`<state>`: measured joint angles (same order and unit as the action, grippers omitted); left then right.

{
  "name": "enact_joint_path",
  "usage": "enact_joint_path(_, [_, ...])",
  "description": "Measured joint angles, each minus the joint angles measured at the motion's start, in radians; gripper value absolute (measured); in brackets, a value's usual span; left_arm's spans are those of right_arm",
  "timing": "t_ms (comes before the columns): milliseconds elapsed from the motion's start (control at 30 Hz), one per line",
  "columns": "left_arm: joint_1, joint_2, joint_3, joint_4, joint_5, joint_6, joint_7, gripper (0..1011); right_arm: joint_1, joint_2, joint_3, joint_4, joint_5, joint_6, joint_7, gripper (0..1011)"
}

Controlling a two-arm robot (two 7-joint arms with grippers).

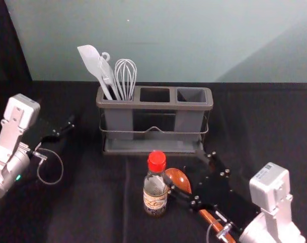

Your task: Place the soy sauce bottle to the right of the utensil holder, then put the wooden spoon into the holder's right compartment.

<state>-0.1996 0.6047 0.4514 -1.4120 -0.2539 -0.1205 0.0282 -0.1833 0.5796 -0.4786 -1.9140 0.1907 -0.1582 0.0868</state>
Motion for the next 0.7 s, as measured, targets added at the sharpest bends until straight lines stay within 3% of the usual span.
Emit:
enact_joint_path(533, [0.000, 0.000, 0.000, 0.000, 0.000, 0.000, 0.000, 1000, 0.074, -0.123, -0.026, 0.072, 0.059, 0.009, 0.111, 1002])
enact_joint_path(700, [0.000, 0.000, 0.000, 0.000, 0.000, 0.000, 0.000, 1000, 0.085, -0.144, -0.027, 0.085, 0.060, 0.010, 0.126, 1002])
